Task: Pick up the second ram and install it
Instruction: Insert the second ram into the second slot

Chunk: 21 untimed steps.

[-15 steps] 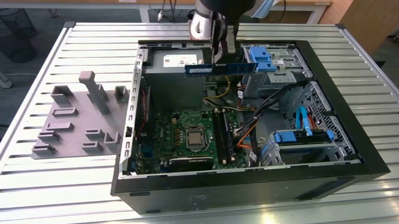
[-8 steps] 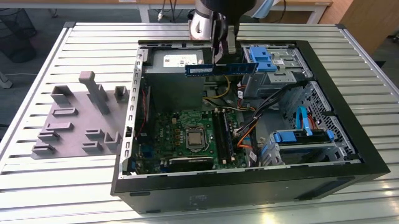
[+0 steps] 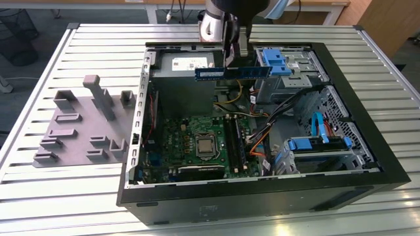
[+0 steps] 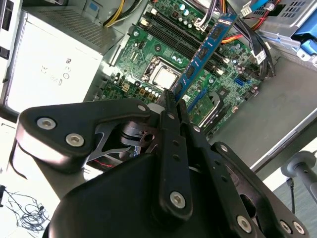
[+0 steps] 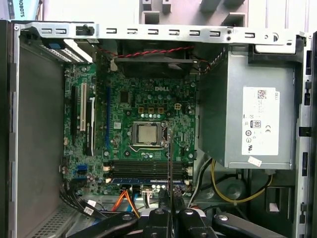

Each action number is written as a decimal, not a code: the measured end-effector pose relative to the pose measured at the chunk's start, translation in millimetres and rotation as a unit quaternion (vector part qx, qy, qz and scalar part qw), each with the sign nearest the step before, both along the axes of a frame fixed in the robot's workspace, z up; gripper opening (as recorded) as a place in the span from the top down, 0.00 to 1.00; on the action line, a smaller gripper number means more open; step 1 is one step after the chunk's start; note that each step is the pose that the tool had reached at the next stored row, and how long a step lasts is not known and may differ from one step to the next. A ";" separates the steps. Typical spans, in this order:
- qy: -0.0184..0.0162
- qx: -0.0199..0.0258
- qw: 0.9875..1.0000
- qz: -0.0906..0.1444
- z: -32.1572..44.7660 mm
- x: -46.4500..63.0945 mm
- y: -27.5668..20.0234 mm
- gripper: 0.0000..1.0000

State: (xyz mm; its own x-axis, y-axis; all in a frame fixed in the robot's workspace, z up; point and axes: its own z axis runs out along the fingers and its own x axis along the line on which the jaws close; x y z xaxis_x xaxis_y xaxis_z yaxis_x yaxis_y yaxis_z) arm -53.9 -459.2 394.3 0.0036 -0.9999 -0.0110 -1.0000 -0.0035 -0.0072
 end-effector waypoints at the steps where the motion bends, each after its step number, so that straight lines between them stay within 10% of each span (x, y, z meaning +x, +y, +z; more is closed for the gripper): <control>1: 0.000 0.000 1.000 -0.002 0.0 0.0 0.0 0.86; 8: 0.000 0.000 0.999 -0.040 -0.4 0.0 0.0 0.86; 21: 0.000 -0.001 0.990 -0.140 -1.4 0.0 0.0 0.86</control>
